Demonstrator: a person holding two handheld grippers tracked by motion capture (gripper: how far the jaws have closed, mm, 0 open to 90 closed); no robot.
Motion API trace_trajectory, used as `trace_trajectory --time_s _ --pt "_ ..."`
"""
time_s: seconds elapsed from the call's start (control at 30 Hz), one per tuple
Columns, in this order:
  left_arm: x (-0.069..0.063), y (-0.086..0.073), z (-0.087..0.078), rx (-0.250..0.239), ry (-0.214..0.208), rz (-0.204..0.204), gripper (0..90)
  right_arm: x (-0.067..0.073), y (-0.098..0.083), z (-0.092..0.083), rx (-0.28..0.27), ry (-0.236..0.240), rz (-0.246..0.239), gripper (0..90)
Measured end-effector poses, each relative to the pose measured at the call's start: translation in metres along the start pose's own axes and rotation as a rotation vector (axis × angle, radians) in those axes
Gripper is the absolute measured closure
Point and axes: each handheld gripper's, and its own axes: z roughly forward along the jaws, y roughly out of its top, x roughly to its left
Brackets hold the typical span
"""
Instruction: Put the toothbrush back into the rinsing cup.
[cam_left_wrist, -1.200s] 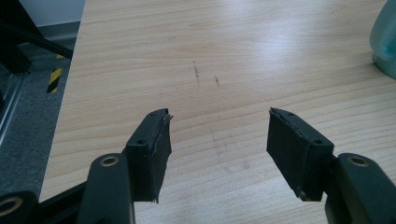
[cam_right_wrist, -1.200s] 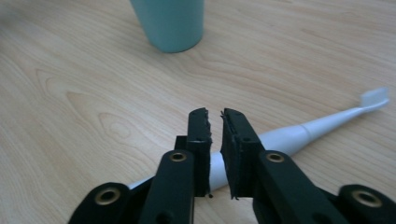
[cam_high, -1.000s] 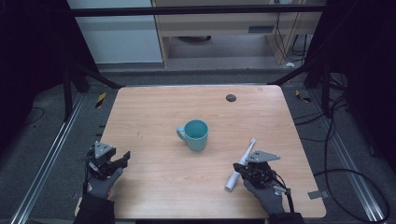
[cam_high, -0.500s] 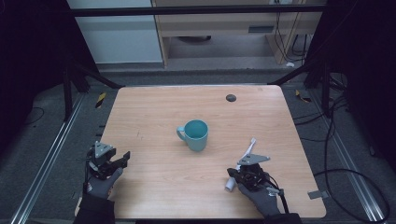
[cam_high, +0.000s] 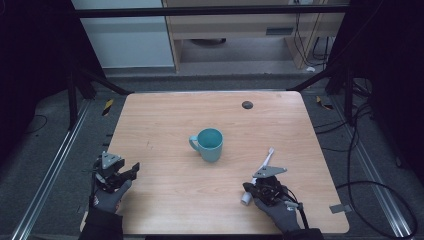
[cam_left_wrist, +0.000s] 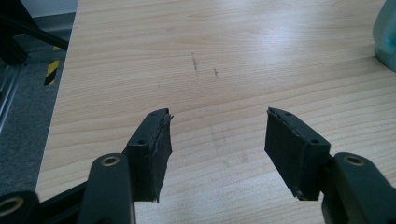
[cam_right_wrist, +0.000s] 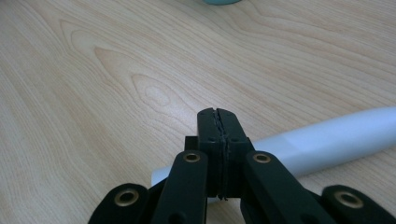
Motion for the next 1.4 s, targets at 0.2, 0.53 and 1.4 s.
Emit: trace_trajectory --time_s 0.2,0.53,1.4 --pt "0.0 0.0 0.0 0.001 -0.001 0.0 39.8 -0.001 -0.002 -0.003 0.002 -0.008 0.001 89.5" --pt "0.001 0.0 0.0 0.001 0.0 0.0 39.8 -0.006 -0.006 -0.007 0.01 -0.018 0.014 89.6" --pt "0.0 -0.001 0.0 0.008 -0.003 0.001 39.7 -0.036 -0.02 -0.035 -0.007 -0.192 0.108 89.3"
